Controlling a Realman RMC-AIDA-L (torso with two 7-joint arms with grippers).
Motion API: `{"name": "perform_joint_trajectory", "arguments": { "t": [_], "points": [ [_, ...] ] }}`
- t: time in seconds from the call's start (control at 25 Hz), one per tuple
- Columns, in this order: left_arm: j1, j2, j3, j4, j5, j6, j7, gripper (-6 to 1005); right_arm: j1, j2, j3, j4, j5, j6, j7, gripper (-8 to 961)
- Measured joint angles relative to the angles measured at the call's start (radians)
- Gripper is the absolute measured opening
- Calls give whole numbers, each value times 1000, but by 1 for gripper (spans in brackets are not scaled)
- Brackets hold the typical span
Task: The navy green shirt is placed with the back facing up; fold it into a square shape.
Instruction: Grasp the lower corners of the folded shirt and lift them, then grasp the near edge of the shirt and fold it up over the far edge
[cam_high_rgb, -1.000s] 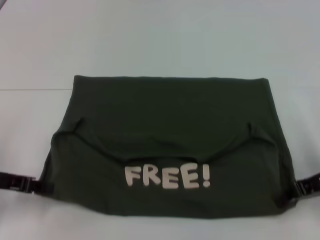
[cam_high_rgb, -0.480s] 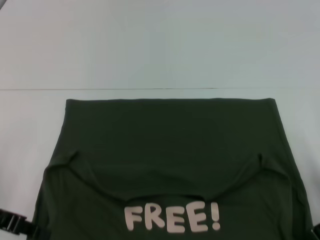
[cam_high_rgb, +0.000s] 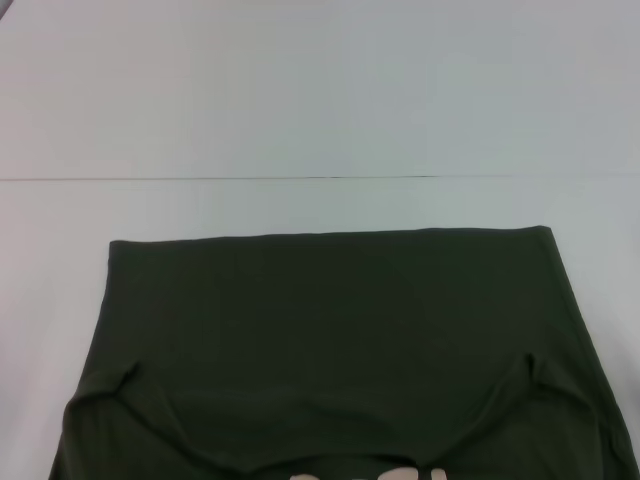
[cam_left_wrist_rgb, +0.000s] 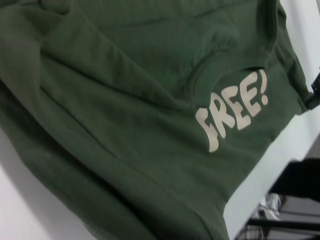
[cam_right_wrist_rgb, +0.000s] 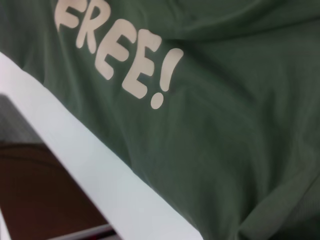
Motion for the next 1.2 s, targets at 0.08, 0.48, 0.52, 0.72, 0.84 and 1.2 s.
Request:
{"name": "perform_joint_trajectory", "arguments": {
  "t": [0.08, 0.48, 0.52, 0.72, 0.84, 1.2],
  "points": [
    [1, 0, 3, -3, 19, 17, 0, 32, -3, 4, -12, 0, -1, -14, -17, 26],
    [1, -3, 12, -50, 77, 61, 13, 36, -15, 29, -73, -5, -3, -38, -52, 27],
    [1, -3, 13, -51, 79, 62, 13, 37, -15, 29, -73, -5, -3, -38, -52, 27],
    [1, -7, 35, -52, 90, 69, 11, 41, -17, 29, -73, -1, -11, -45, -53, 27],
    [-1, -7, 35, -55, 94, 71, 8, 44, -20, 32, -74, -1, -15, -49, -55, 27],
    [-8, -3, 2, -60, 87, 70, 16, 51, -24, 36, -52, 0, -7, -56, -79, 27]
  ]
}}
